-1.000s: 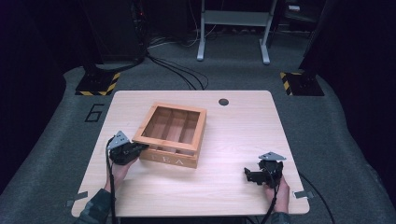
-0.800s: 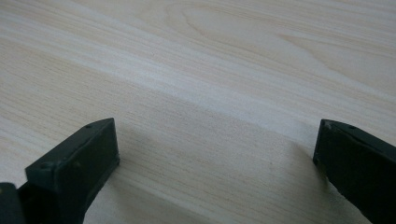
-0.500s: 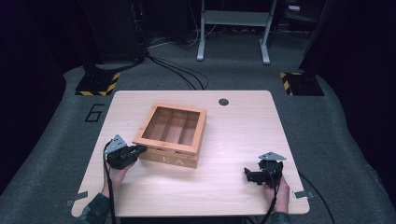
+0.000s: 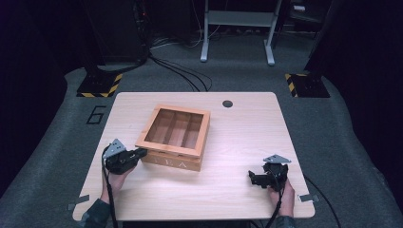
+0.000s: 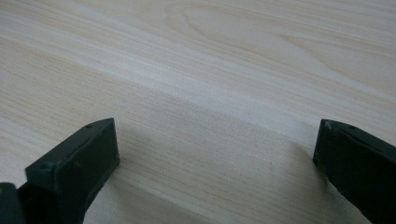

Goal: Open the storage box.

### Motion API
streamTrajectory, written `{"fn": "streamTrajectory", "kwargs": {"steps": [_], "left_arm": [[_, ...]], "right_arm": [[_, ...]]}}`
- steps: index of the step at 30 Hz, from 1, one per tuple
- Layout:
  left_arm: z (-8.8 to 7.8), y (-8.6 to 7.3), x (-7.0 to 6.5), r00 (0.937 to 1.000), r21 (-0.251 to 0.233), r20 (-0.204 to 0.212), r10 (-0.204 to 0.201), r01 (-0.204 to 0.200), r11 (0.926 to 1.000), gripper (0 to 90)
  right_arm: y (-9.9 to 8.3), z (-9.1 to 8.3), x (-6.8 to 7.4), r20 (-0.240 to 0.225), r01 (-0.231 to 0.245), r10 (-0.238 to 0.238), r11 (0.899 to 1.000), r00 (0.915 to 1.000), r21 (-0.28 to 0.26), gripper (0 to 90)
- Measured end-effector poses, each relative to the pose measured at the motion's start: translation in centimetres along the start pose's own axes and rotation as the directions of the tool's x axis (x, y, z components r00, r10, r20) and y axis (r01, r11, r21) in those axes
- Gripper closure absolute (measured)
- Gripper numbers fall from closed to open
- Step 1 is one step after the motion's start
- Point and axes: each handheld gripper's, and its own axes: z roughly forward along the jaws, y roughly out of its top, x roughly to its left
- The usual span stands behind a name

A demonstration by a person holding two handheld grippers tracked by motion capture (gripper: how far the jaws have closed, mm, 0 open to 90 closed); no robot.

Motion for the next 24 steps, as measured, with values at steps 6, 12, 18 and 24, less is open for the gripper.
{"fn": "streamTrajectory", "kwargs": {"steps": [6,12,18,24], "left_arm": [[0.1,-1.1,-0.1,0.9999,0.063,0.01,-0.004,0.004,0.998,78.8],[-0.3,-2.3,0.2,0.9995,0.058,-0.008,-0.03,0.031,0.9978,76.4],[-1.0,-3.4,0.4,0.9994,0.082,-0.013,-0.032,0.033,0.9961,70.5],[-2.2,-4.7,1.0,0.9975,0.11,-0.038,-0.059,0.063,0.9919,59.3]], "right_arm": [[0.0,0.0,0.0,0.0,-0.002,0.002,1.0,1.0,0.001,0.0],[0.0,0.0,0.0,0.0,0.0,0.0,1.0,1.0,0.0,0.0],[0.0,0.0,0.0,0.002,0.0,0.0,1.0,1.0,0.0,0.0],[0.0,0.0,0.0,0.002,-0.001,0.001,1.0,1.0,0.001,0.0]]}}
